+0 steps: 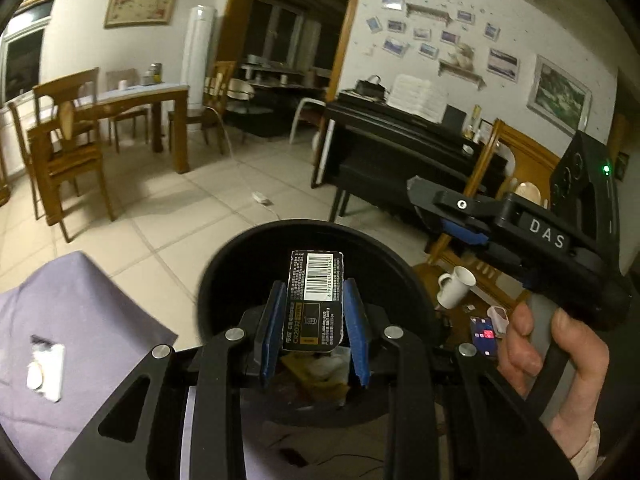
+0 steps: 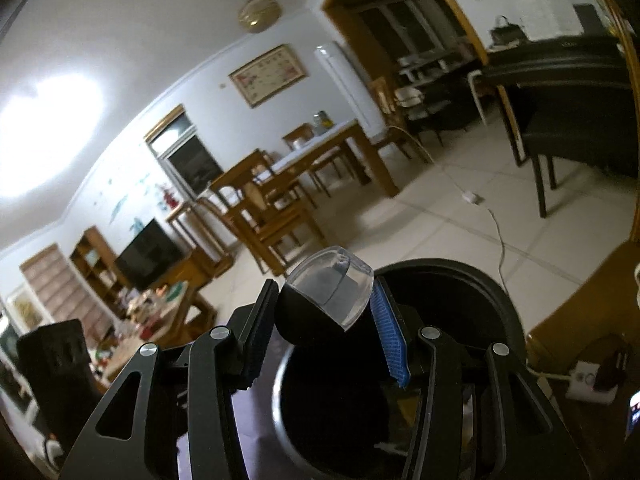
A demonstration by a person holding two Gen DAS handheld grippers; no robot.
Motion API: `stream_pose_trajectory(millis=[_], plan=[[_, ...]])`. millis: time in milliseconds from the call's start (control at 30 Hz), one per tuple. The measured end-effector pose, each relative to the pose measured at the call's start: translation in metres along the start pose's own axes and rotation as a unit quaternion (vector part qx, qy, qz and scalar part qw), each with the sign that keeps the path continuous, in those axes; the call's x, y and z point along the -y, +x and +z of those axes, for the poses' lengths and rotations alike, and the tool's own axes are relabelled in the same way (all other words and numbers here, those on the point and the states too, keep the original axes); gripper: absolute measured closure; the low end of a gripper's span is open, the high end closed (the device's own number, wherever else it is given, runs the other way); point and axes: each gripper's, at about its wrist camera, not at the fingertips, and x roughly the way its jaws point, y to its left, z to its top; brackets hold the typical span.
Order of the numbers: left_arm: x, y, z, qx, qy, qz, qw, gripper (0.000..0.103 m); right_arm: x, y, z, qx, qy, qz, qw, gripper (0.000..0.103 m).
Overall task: Collect trash
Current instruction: 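Carry both items over the bin and open both tools to drop them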
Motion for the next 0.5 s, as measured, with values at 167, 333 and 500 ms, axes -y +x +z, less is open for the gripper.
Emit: stream_pose_trajectory(millis=[167, 333, 500], plan=[[0.017, 0.022, -0.003, -0.018, 0.015, -0.004, 0.9997, 0.074, 0.024, 0.002, 0.001, 0.0, 0.016, -0.005, 1.0, 0.055], [0.017, 0.032, -0.007, -0.03, 0.015, -0.005, 0.9994, 0.073, 0.037, 0.014, 0.003, -0.005, 0.029, -0.008, 1.0, 0.055], [0.022, 0.045, -0.005, -0.036, 0.015, -0.002, 0.9992, 0.073, 0.044, 0.027, 0.003, -0.015, 0.036, -0.009, 0.999, 0.054]])
